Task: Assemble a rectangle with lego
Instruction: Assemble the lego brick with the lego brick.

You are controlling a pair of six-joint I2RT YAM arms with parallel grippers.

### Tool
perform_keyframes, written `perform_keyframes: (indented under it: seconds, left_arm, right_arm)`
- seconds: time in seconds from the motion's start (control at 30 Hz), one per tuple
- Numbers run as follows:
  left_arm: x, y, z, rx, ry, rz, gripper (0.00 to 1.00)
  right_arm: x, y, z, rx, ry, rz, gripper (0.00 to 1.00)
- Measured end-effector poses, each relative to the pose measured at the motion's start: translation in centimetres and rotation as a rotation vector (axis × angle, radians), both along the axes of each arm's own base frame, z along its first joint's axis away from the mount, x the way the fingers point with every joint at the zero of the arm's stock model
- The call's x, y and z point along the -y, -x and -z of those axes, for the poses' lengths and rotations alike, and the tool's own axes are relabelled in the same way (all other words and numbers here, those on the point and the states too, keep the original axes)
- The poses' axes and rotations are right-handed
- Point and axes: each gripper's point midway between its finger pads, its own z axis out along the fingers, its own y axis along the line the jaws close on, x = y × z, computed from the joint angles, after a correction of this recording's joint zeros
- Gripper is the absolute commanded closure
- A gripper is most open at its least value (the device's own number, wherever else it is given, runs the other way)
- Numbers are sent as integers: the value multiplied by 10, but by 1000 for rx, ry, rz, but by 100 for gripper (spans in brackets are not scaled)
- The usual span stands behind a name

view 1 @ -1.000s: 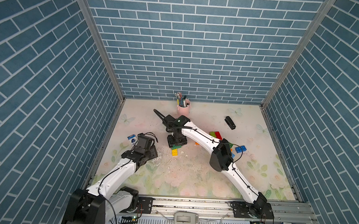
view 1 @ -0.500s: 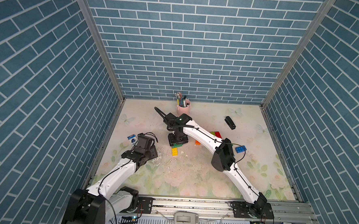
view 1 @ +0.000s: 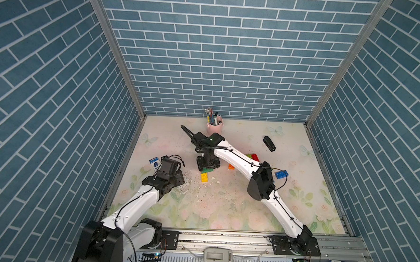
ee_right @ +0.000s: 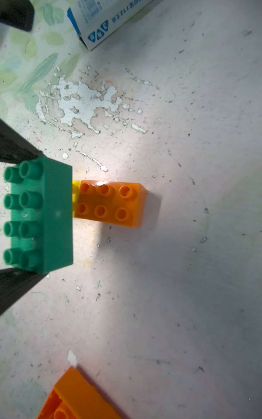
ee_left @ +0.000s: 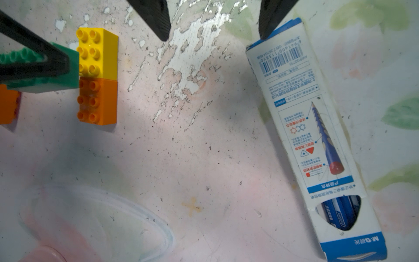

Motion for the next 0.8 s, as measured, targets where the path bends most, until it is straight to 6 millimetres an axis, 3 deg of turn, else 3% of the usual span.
perform_keyframes:
  seconds: [0.23, 0.8]
  left_arm:
    - [0, 0, 0, 0, 0, 0, 36]
    - [0, -1, -1, 7, 2, 0, 36]
  right_arm:
    - [0, 0, 13, -12, 17, 1, 100]
    - [-1, -1, 15, -18, 11, 9, 100]
